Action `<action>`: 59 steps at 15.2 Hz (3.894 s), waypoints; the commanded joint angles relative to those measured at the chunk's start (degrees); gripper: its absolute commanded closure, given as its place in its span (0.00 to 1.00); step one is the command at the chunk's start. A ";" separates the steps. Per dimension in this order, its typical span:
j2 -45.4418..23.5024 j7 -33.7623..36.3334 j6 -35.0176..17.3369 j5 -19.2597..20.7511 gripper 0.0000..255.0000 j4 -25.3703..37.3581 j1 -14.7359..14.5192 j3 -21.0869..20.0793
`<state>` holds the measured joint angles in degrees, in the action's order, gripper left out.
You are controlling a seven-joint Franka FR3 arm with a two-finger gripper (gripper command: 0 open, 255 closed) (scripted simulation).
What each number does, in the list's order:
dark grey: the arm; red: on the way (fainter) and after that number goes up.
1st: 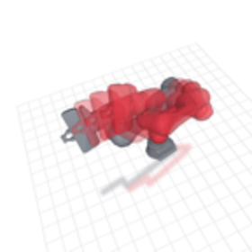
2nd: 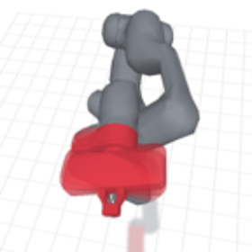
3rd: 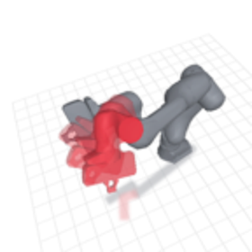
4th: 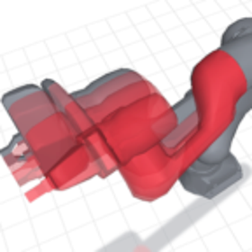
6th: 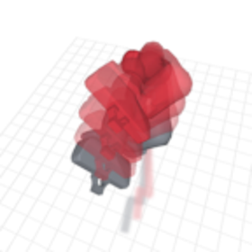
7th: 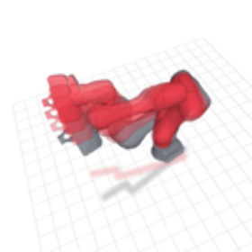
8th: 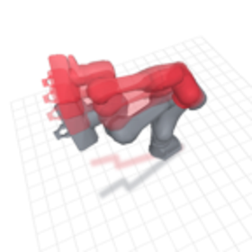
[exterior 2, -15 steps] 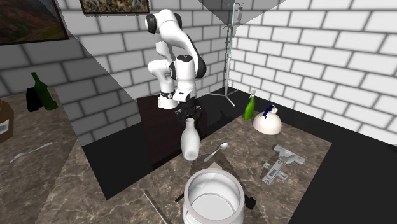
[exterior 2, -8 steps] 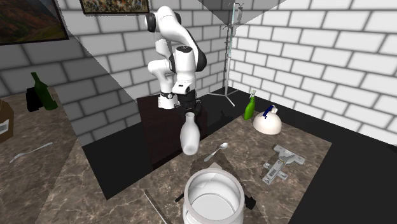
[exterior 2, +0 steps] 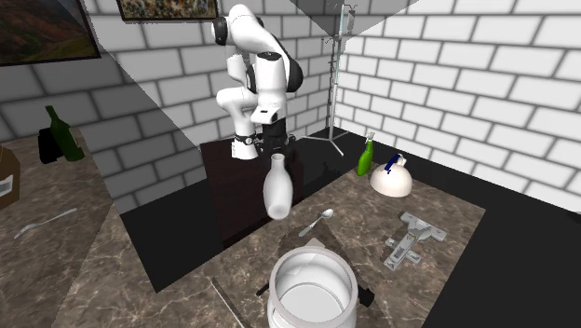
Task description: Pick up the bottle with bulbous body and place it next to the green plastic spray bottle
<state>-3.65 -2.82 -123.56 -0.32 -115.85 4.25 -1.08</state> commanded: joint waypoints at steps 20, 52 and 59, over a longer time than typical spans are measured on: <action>3.11 -0.02 15.66 -0.03 1.00 12.56 0.05 0.04; 5.14 10.54 33.58 0.56 1.00 28.46 -5.31 -5.06; 6.48 20.09 33.55 0.84 1.00 27.01 -9.88 -10.05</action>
<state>2.79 15.68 -90.43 0.45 -89.24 -4.91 -10.34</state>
